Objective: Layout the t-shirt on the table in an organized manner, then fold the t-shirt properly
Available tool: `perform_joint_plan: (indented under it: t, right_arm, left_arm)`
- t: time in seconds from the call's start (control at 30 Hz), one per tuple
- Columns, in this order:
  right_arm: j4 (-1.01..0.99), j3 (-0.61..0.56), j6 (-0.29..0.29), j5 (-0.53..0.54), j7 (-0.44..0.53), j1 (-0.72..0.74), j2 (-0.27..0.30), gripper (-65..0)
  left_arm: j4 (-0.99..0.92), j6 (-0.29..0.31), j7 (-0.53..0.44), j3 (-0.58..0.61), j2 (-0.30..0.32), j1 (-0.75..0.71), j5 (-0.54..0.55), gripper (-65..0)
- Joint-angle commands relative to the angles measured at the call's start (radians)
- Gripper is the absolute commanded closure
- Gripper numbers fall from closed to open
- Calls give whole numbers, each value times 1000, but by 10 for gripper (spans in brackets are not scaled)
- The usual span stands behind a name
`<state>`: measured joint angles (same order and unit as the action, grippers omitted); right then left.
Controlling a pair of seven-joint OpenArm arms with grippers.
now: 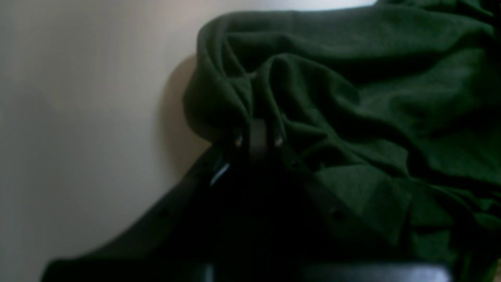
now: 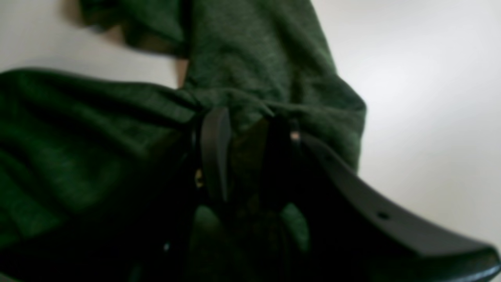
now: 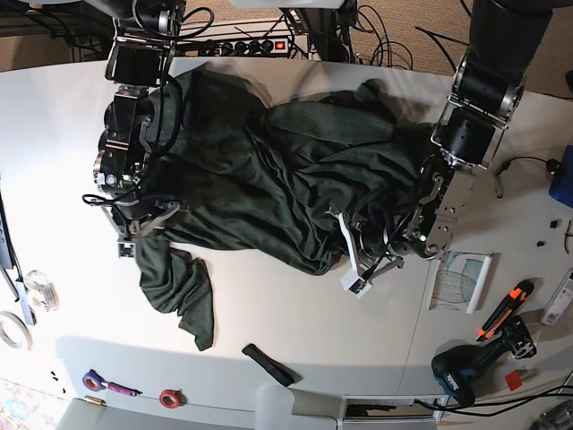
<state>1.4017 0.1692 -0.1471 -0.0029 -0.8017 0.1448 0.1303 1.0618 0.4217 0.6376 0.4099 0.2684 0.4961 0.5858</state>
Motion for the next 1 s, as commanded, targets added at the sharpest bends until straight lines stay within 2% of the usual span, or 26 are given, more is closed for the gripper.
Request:
perform_joint_plan:
  t: [0.0,0.17,0.3,0.53,0.6,0.63,0.7,0.73,0.77,0.83,0.97]
  right_arm:
    - [3,2,13,-29,-27,16,9,-184]
    - [3,3,57,-79,-5,34,17,-154]
    - [3,2,61,-84,-5,41,17,-154]
    - [3,2,62,-84,-6,40,16,-154]
    - [3,2,61,-84,-7,39,16,-154]
    - [3,2,61,-84,-8,38,16,-154]
    - [3,2,61,-84,-14,38,16,-154]
    - [3,2,61,-84,-13,38,17,-155]
    - [3,2,61,-85,-13,38,17,-155]
    - [3,2,61,-90,-11,39,17,-155]
    - [4,3,61,-103,19,45,19,-155]
  left_arm:
    - [14,-7,-55,-7,6,40,-16,0]
    - [14,-115,-115,-7,13,103,-166,0]
    - [14,-160,-115,-7,34,171,-180,0]
    - [14,-132,-105,-7,48,258,-179,0]
    - [14,-92,-86,-7,48,279,-179,0]
    - [14,-67,-80,-7,48,283,-179,-37]
    - [14,-55,-78,-7,48,283,-179,-279]
    - [14,-72,-78,-7,48,278,-178,-358]
    - [14,-109,-78,-7,48,273,-179,-388]
    - [14,-150,-78,-7,51,262,-179,-389]
    - [14,-139,-66,-7,78,249,-162,-383]
